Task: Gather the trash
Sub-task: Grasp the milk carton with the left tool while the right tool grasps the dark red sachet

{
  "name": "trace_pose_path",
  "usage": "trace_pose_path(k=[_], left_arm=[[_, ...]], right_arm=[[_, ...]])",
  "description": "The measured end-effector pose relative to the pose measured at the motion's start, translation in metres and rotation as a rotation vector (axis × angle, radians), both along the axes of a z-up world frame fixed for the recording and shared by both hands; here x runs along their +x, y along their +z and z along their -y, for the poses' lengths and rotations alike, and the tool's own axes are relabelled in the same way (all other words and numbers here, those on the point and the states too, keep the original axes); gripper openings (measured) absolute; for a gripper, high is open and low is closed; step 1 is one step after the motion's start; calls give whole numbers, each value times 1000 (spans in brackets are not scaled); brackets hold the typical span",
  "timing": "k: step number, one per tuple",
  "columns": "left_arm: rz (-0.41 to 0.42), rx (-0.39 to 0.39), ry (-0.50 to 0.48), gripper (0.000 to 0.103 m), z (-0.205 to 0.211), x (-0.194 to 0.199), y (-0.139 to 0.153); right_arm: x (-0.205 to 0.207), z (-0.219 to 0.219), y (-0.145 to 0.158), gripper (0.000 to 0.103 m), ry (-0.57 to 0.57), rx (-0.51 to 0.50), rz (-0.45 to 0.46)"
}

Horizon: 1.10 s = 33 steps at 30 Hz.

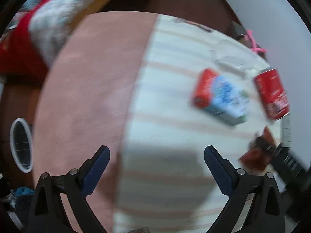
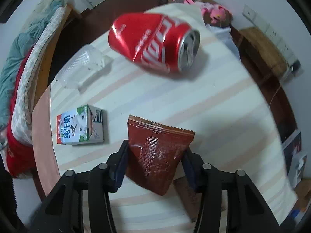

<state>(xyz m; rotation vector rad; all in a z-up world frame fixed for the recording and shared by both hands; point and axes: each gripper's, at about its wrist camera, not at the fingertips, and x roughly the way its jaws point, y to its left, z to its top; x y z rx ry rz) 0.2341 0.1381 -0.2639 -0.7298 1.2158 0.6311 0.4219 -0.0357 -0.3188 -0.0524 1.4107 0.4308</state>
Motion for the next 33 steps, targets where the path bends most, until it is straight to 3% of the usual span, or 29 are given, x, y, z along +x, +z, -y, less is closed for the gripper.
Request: trace_pose_path(k=[4,8,11,13,15,18,20,24,27,28,30,33], left_arm=[[48,-119,19,99,-6,47,5],[58,-258,133,98,-17,80,-7],[15,-287,189,97,-21,95,-24],[-11,-269,211,82,-20,99,-29],[-21,-239,225,75,-19,99,-28],[-14,-152,138,60,-8,98,-19],[-26,-65,-7,58,5,96,-13],[-63,36,-314,58,26,76,-8],[-115,95,-472,57,34,61,-3],[-131,98,-502,57,35,56,-3],[-131,81,-502,58,30,48,-5],[-102,-15,-414,58,18,37,-12]], right_arm=[[28,15,8,48,-11,-39,16],[57,25,7,48,-36,-86,19],[68,28,1,48,-40,-100,9],[70,27,-1,48,-34,-109,3],[69,27,-3,48,-21,-109,-8],[65,27,-4,48,5,-105,-18],[59,29,-4,48,28,-90,-37],[44,32,-6,48,94,-66,-83],[28,30,-7,49,156,-56,-120],[26,30,-8,51,166,-59,-123],[19,28,-8,67,181,-65,-120],[14,29,-6,73,171,-68,-109]])
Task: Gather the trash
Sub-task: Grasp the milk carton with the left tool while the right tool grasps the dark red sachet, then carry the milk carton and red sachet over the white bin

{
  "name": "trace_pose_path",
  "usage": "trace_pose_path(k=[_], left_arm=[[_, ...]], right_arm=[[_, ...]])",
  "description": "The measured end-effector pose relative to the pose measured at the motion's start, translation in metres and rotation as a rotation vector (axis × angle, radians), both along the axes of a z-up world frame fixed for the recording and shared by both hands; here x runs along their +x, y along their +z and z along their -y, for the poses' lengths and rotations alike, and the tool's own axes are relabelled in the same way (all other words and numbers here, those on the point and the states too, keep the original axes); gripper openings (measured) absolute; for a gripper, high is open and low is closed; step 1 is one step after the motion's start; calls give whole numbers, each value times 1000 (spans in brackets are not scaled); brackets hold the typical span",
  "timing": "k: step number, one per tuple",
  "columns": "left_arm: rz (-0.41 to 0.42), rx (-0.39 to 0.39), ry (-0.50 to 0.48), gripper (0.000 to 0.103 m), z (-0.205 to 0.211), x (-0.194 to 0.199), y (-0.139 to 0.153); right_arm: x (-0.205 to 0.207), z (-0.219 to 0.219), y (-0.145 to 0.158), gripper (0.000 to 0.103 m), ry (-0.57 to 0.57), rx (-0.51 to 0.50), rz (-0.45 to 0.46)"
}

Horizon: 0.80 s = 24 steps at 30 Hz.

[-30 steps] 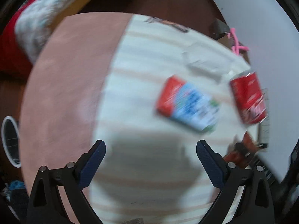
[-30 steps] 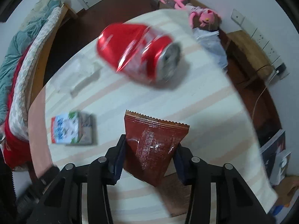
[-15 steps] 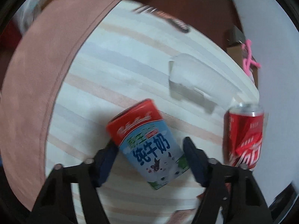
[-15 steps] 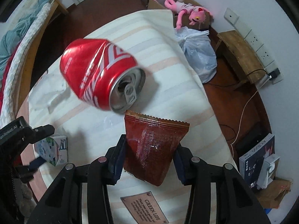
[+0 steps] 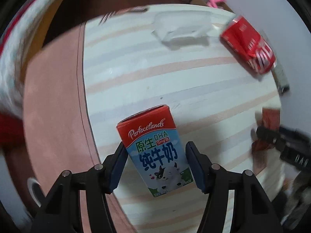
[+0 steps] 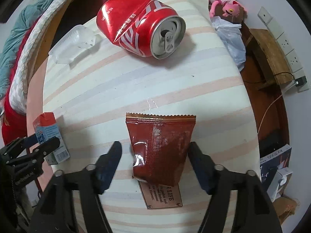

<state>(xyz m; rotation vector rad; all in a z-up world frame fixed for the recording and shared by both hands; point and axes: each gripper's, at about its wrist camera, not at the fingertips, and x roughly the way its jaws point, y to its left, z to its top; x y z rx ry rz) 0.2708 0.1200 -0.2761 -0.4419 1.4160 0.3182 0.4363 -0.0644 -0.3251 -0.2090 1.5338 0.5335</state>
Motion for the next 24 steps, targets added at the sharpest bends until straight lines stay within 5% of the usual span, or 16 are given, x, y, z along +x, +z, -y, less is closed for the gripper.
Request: trace_pose_path(k=[3,10,12,14,24], left_arm=[[1,-73,107,58,-6,-11,-12],[96,24,206,52,14,-55,-3],[105,69,205,51,31,-59,0],[125,125,204,51,47,-53,5],[272,302,202,51,52,-118,85]], right_arm=[[-4,-1,4,73,-3,-2,9],[-17,-5,14,71,5,-31,77],[-22,-5,13,43,16,-36,81],[-27,-3,12,42,19,-37,83],[-73,1,63,40,50,71,149]])
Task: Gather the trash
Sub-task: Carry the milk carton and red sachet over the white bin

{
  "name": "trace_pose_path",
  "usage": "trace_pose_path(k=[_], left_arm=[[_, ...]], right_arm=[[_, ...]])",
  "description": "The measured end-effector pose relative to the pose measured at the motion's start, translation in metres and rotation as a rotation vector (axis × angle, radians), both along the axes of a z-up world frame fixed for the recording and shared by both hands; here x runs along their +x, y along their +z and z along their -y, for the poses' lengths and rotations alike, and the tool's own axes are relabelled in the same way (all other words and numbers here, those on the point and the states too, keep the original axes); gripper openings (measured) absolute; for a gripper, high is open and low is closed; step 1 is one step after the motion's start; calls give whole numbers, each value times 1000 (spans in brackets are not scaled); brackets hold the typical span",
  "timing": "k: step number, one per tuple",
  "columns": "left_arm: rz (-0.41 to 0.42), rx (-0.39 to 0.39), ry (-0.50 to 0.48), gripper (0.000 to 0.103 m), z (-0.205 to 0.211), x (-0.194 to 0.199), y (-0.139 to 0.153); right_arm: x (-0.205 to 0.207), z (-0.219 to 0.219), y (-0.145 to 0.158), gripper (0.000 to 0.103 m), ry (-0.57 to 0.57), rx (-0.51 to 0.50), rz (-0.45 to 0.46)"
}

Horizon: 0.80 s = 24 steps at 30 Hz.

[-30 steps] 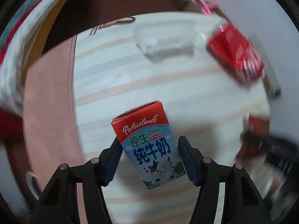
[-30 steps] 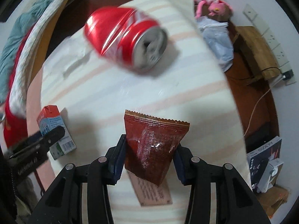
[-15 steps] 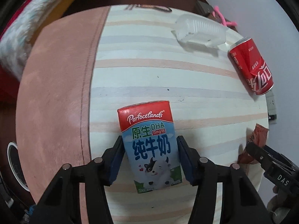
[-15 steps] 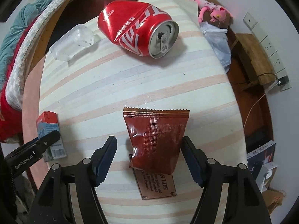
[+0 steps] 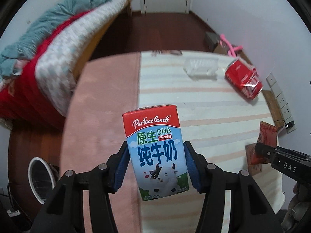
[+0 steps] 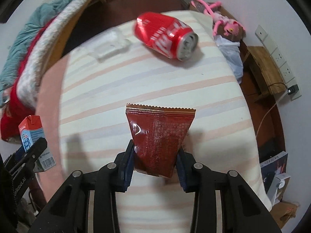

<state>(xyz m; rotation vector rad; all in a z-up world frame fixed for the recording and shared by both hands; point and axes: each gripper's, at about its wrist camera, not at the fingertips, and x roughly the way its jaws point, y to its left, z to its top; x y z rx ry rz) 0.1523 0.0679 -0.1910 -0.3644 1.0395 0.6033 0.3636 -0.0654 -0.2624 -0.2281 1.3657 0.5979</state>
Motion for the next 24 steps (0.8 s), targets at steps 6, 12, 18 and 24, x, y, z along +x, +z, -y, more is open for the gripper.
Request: trace_pose_path(k=[6,12,18,24], left_arm=[[105,27,50,51,-26,-60,48],[174,64,124,51,-51,-134,88],[210,114,217,51,-87,-210,115],[210,140,334,51,-134,-288,119]], right_arm=[[-56,-16,58,40,81,104,45],[-125,-51,111,40,189,201,74],[-206,-113,149,39,337,283,77],[-291,-190,161,39,485,318,51]])
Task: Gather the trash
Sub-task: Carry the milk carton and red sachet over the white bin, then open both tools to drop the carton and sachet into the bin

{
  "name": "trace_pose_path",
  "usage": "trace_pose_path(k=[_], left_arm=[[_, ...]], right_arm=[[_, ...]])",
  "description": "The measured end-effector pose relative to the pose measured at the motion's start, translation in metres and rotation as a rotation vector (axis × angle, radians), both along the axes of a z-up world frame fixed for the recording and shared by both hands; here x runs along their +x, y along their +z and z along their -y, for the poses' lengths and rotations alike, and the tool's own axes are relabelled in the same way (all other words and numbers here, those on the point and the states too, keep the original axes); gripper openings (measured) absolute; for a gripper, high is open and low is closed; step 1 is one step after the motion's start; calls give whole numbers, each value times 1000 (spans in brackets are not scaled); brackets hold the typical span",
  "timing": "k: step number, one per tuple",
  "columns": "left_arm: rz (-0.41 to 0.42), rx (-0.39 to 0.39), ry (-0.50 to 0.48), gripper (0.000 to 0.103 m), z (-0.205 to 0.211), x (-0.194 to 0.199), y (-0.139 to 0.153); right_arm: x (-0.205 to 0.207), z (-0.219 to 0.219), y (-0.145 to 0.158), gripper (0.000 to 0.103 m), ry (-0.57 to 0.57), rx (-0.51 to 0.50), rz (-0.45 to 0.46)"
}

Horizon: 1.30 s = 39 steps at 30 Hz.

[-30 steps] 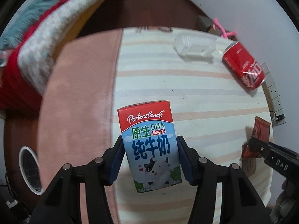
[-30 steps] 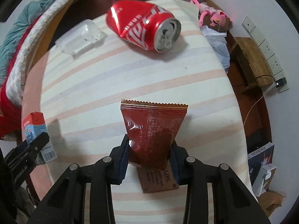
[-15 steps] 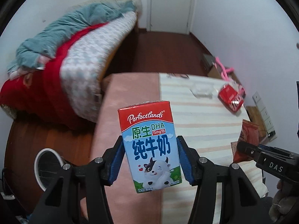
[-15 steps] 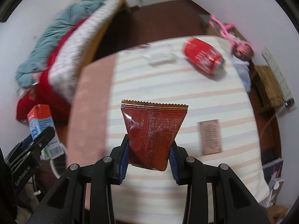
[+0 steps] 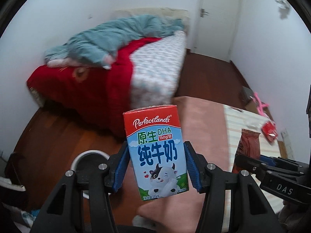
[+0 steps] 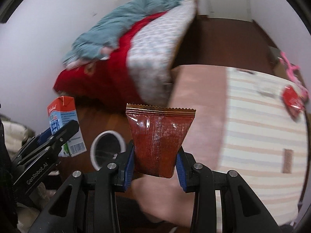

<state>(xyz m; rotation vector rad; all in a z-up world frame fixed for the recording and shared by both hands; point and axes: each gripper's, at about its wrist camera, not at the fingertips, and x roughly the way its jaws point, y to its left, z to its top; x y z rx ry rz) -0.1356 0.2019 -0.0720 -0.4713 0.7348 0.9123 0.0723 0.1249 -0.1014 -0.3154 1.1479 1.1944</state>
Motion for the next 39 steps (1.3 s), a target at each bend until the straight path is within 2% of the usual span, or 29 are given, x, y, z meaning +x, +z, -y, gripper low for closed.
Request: trace_pose_path(k=[3,7,12,14,18,22,26,28,29,30,31,34,36,39], left_arm=[[-8,-4,67,51,-26,-37,-7],[-25,-43,157,51,-65,-80,-33],[-53,-129,247,51,-113,-127,-83],[-66,-185,279,51,-133,-146,-110],[-40,-356,321,51,-175,-181,-172],[30,-525,341,52,-200,-199,-223],[17,-600,379,53,-214,-206,-260],[13,-631,396,59,-223,-210,-272],[25,-648,411,76,-225,-212,-279],[25,-659,424,95,-227,-214,-283],[23,-662,434,98,-228,-215,-286],[0,-656,474,99,-229,-221,-289],[-10,-642,492,99,-226,-229,-286],[-74,-592,505,99,-220,-232,-278]], right_arm=[[-40,-40,-5,39,76,-8,-11],[-91,-92,-27,39,165,-39,-14],[-140,-159,-84,39,253,-114,-45],[-161,-185,-116,39,286,-157,-61],[-190,-226,-177,39,341,-253,-97],[-208,-257,-237,39,379,-348,-121],[-219,-284,-279,39,409,-419,-139],[-221,-296,-294,40,420,-439,-131],[-224,-301,-301,40,435,-449,-142],[-226,-304,-305,41,436,-456,-148],[-229,-307,-312,43,439,-467,-151],[-237,-317,-325,63,461,-480,-173],[-237,-319,-326,83,474,-477,-169],[-234,-320,-325,94,486,-472,-148]])
